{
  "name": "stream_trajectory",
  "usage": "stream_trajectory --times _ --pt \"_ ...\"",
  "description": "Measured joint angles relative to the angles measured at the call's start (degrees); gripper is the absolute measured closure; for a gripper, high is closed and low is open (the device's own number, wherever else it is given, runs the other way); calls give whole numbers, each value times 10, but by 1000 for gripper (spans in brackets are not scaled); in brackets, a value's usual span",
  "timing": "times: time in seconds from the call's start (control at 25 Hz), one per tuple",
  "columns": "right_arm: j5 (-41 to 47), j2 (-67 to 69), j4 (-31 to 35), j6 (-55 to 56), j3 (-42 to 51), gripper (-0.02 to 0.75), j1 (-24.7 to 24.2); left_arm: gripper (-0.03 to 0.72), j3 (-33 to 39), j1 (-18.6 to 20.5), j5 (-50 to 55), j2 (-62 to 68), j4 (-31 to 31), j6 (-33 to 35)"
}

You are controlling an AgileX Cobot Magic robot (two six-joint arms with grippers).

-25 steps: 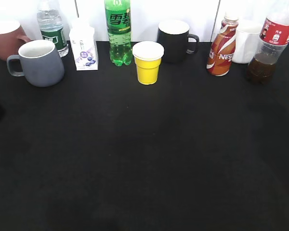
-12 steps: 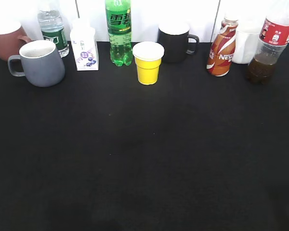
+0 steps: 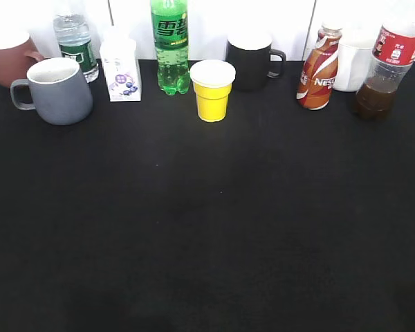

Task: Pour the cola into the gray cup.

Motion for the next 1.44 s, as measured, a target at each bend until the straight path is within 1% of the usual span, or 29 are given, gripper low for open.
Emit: stream_trajectory --times 0.24,0.28,0.32,0.4,0.44,0.52,0.6,0.68,1.44 --pt "0 0 0 0 0 163 0 237 0 0 -1 0 -1 0" --pt "0 0 0 0 0 163 -4 253 0 6 -1 0 -1 0" --pt "0 0 0 0 0 163 -21 273 0 19 -1 -7 -1 0" --pt "0 -3 0 0 0 163 -82 311 1 65 -1 -52 -1 0" --pt "0 -17 0 0 0 163 -104 326 1 90 -1 -78 -1 0" --pt "0 -66 0 0 0 164 -124 339 1 128 -1 -124 -1 0" --pt "0 -112 0 0 0 164 -125 340 1 143 -1 -152 -1 0" --pt "-1 -116 1 0 0 164 -126 340 1 148 -1 -155 -2 0" --pt "-1 -118 1 0 0 164 -126 340 2 148 -1 -155 -6 0"
